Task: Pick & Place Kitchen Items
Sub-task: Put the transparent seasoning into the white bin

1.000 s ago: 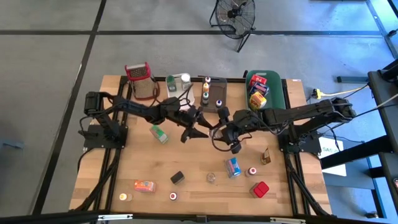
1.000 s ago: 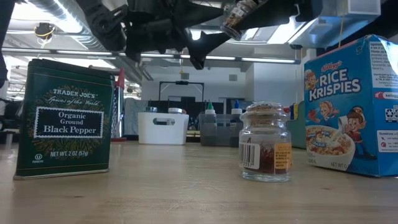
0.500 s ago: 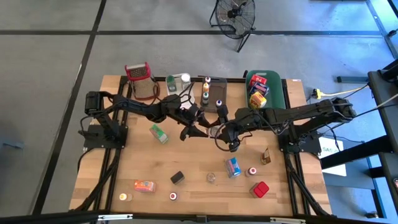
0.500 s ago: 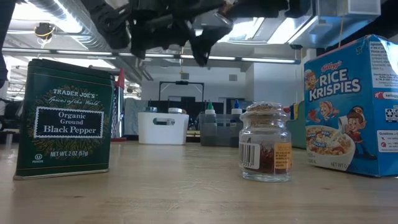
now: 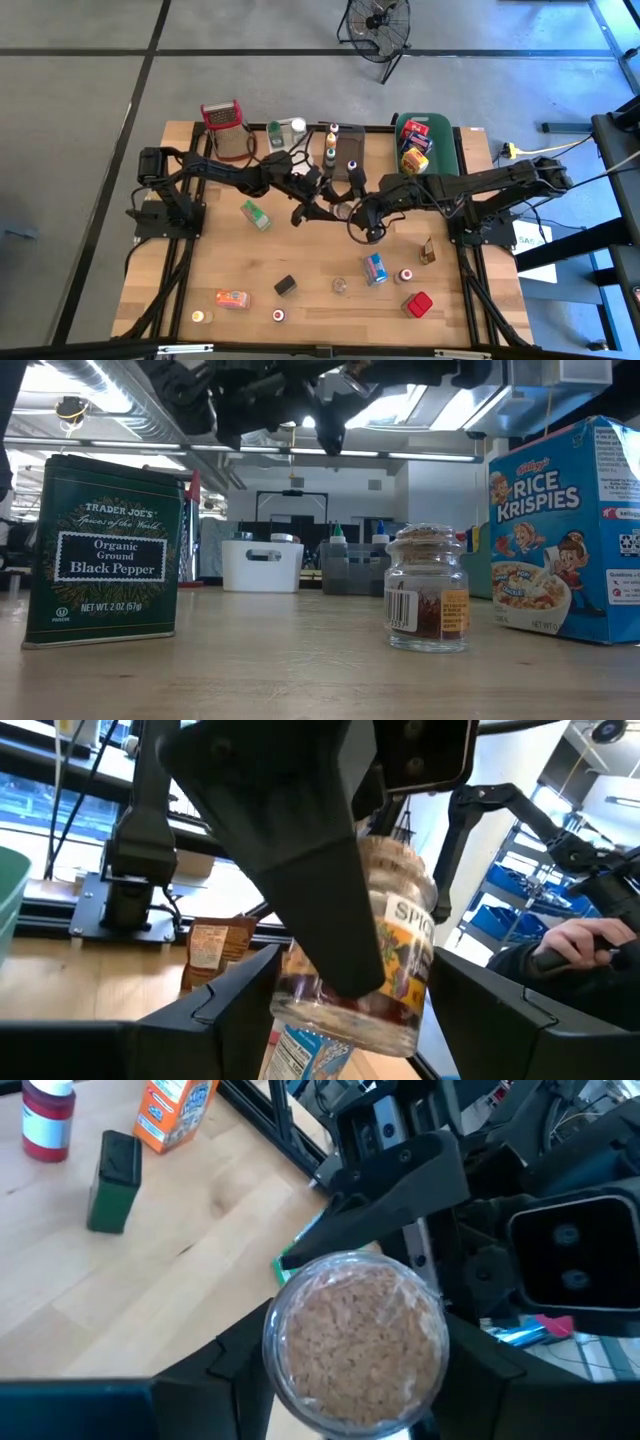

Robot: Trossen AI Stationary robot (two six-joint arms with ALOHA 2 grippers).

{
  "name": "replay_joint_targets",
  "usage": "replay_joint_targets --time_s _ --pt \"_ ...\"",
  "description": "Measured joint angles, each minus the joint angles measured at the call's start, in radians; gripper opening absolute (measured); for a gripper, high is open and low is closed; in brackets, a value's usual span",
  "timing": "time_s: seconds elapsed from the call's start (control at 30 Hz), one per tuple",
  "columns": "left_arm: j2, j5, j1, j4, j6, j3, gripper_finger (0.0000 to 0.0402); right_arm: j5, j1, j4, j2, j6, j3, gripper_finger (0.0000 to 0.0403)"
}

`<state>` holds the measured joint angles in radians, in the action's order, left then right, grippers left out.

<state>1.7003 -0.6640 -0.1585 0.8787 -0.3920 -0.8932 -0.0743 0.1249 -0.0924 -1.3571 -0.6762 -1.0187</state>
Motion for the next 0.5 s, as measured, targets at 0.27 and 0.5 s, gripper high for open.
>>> replay_joint_targets --time_s 0.27,0.5 --pt "0.033 -0.005 0.006 0.019 -0.01 -0.007 0.0242 -0.007 -0.017 0.006 0.0 0.003 0.0 0.0201" --pt "0.034 -0.005 0.003 0.019 0.014 -0.014 0.0224 -0.004 -0.019 -0.002 0.001 0.014 -0.001 0.0201"
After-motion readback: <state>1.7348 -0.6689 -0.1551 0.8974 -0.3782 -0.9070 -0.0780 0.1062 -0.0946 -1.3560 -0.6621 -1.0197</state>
